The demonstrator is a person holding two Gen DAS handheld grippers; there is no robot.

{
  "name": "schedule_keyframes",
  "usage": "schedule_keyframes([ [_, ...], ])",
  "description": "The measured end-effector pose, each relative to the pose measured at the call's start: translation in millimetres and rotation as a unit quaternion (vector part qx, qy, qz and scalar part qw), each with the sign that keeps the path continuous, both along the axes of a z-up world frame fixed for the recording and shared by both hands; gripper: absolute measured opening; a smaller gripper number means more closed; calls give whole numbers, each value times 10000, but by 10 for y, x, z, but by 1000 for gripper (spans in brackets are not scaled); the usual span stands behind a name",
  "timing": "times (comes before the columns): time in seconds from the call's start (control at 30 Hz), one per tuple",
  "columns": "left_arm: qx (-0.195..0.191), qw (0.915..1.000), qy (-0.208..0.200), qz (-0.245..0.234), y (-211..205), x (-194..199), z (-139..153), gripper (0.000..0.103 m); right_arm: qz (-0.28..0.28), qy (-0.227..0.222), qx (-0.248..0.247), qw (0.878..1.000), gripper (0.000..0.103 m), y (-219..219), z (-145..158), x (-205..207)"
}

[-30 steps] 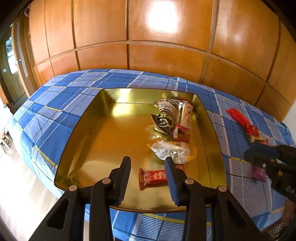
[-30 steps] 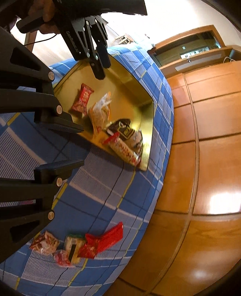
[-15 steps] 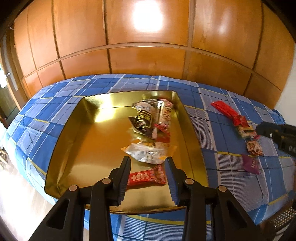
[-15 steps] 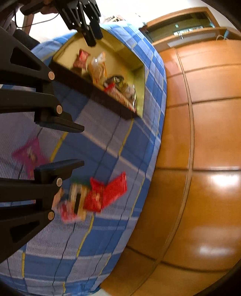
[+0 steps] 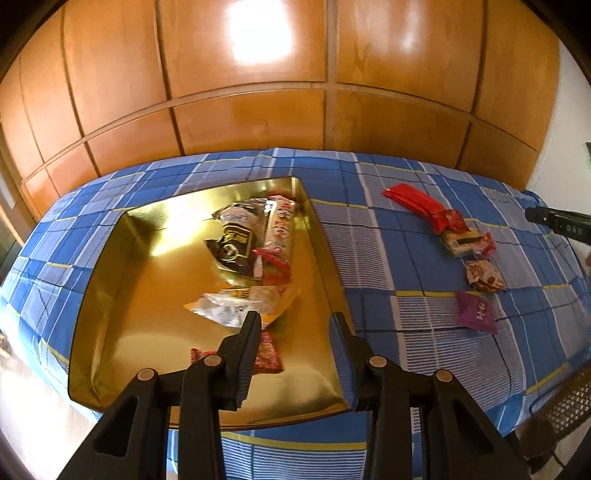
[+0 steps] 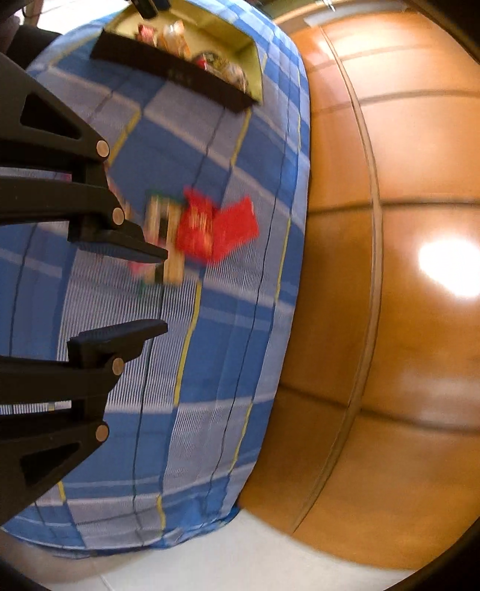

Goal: Organize snacks
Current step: 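Move both tools back toward the remaining snacks on the bedspread, then grasp the purple packet with the left tool and lift it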

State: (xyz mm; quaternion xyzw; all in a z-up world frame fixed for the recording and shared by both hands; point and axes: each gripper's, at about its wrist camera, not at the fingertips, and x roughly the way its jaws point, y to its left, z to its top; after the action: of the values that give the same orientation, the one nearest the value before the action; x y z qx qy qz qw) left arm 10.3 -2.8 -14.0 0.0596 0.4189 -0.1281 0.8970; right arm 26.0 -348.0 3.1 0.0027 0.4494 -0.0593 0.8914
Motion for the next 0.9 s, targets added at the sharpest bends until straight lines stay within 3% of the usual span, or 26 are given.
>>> schedule_keyframes([
  [0.17,50,9998,21,-175,-136,-12,-4,39,-667,100,185,9976,32,-494,-236,-22],
  [0.27,74,9996,36,-283,-239,-25,-8,39,-1251,455,444,9901,32,-744,-380,2],
  [0.4,95,9991,69,-407,-335,-41,-26,39,-1423,316,819,9859,32,-848,-339,-36],
  [0.9,232,9957,222,-874,-718,-80,-119,39,-1577,304,991,9820,32,-915,-345,-37],
])
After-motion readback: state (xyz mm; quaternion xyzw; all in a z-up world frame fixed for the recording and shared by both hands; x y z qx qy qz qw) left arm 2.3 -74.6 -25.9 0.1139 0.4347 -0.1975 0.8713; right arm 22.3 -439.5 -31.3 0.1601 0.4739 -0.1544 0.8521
